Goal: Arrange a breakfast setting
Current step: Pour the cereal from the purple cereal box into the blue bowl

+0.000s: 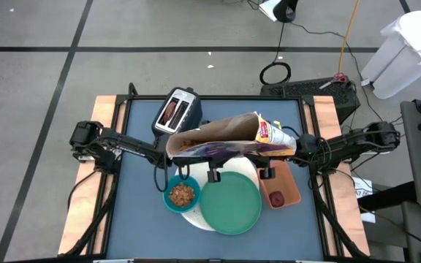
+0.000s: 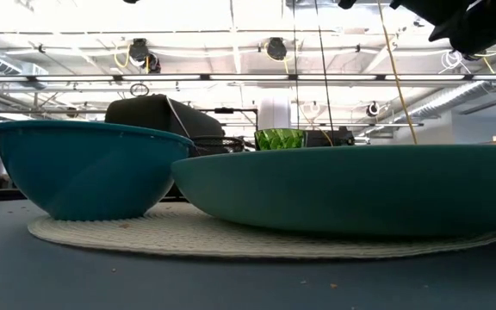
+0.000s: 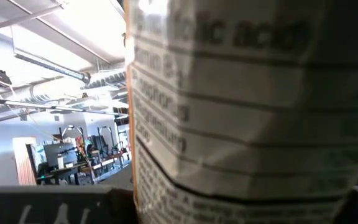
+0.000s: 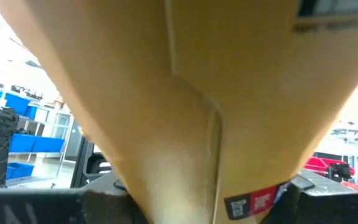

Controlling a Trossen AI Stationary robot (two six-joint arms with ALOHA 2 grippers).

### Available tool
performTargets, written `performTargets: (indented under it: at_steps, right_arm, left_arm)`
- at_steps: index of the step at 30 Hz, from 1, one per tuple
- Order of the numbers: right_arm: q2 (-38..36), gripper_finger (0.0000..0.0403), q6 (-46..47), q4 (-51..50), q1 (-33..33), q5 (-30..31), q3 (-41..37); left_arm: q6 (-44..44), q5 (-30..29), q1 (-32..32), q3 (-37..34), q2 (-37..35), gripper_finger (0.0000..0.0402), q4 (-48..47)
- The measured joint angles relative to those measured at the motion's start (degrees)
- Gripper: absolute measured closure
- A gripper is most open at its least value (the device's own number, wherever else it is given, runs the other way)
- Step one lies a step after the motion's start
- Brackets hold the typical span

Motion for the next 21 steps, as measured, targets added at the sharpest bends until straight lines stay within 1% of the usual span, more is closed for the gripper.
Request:
performTargets:
  at_steps: [4,7,17,21]
  right_arm:
    - [0.00,0.0195,-0.02,-0.08,0.00,0.00,-0.02]
    - [-0.02,0.0173,-0.04,-0.69,-0.02,0.05,-0.02]
    - [-0.22,0.0051,-0.02,-5.02,-0.04,0.21,-0.04]
    - [-1.77,0.0021,-0.01,-9.60,-0.04,0.22,-0.07]
  left_arm:
    - [0.01,-0.02,0.00,0.00,0.00,0.0252,0.00]
    - [0.00,-0.02,0.00,0.00,0.04,0.0252,0.03]
    - [-0.14,0.09,0.00,0.00,0.04,0.0253,0.02]
    - [-0.14,0.11,-0.04,0.00,0.04,0.0254,0.02]
